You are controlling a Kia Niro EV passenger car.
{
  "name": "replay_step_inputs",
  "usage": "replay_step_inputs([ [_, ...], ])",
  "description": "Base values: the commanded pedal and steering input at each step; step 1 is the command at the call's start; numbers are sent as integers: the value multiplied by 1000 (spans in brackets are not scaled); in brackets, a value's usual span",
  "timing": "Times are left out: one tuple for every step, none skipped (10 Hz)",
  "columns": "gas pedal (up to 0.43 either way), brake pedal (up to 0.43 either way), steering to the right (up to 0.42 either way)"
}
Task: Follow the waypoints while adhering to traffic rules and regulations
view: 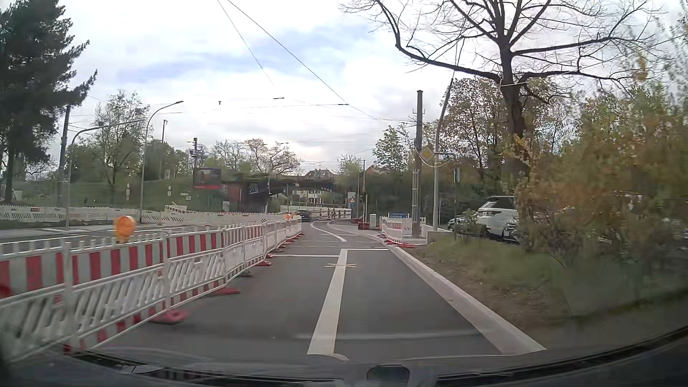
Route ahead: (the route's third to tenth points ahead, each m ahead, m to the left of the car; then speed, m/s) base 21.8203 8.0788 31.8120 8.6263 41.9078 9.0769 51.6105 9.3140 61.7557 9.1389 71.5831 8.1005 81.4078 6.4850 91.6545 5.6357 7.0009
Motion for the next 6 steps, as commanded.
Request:
replay_step_inputs([
  [47,0,1],
  [47,0,0],
  [47,0,-1],
  [47,0,-1],
  [47,0,-1],
  [47,0,-2],
])
